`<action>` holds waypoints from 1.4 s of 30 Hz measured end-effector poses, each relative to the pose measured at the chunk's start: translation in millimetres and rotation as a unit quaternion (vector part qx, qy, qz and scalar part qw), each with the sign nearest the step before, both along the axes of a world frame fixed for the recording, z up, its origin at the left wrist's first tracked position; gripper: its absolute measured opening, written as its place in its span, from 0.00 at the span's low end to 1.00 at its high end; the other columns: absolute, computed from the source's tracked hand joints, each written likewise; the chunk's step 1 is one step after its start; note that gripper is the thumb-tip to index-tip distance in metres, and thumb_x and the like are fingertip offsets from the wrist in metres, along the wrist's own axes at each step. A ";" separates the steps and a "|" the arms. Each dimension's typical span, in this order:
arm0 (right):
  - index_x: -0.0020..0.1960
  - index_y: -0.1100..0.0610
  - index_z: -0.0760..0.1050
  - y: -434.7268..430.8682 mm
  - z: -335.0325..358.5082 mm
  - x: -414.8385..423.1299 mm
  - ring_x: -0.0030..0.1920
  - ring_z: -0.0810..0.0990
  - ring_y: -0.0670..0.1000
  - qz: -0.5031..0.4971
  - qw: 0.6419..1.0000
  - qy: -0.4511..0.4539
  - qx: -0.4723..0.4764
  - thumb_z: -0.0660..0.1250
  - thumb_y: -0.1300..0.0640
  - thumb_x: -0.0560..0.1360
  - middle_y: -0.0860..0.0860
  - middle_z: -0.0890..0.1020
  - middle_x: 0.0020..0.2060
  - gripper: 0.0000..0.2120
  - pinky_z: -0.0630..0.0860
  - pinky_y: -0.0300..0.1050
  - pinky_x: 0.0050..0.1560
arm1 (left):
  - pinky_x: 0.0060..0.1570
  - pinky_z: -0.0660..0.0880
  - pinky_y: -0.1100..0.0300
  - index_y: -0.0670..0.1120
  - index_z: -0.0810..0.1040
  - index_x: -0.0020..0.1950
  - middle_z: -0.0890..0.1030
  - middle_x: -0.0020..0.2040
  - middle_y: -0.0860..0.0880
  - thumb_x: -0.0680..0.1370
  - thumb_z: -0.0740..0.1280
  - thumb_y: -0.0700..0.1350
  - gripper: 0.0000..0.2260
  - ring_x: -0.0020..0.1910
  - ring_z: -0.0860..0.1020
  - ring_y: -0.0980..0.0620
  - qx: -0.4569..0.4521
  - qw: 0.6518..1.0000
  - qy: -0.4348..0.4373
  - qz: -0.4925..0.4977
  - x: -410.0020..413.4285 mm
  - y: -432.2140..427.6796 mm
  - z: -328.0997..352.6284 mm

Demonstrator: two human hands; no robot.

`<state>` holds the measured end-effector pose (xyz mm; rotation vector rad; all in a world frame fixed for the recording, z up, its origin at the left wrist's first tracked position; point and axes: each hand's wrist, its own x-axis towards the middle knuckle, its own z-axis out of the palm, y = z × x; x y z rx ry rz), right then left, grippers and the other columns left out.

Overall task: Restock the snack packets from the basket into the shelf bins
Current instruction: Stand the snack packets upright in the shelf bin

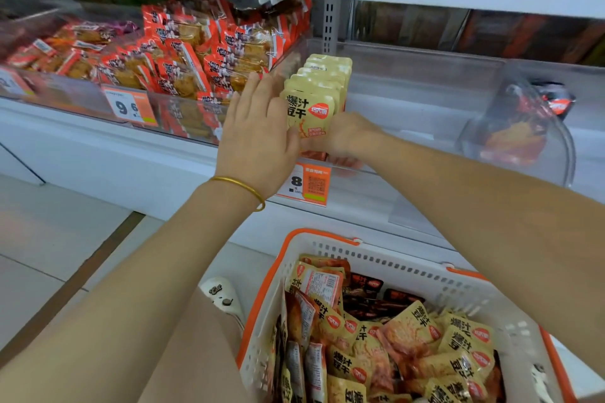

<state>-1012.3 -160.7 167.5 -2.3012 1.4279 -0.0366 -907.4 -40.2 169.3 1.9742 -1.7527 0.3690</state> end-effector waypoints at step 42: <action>0.45 0.53 0.65 130.0 -142.1 -137.9 0.32 0.70 0.47 0.098 0.977 -0.179 0.067 0.60 0.59 0.80 0.50 0.73 0.32 0.06 0.66 0.38 0.33 | 0.54 0.68 0.64 0.47 0.68 0.68 0.75 0.61 0.50 0.76 0.68 0.46 0.21 0.56 0.74 0.55 0.402 0.867 0.251 -0.158 -56.2 49.9 -109.5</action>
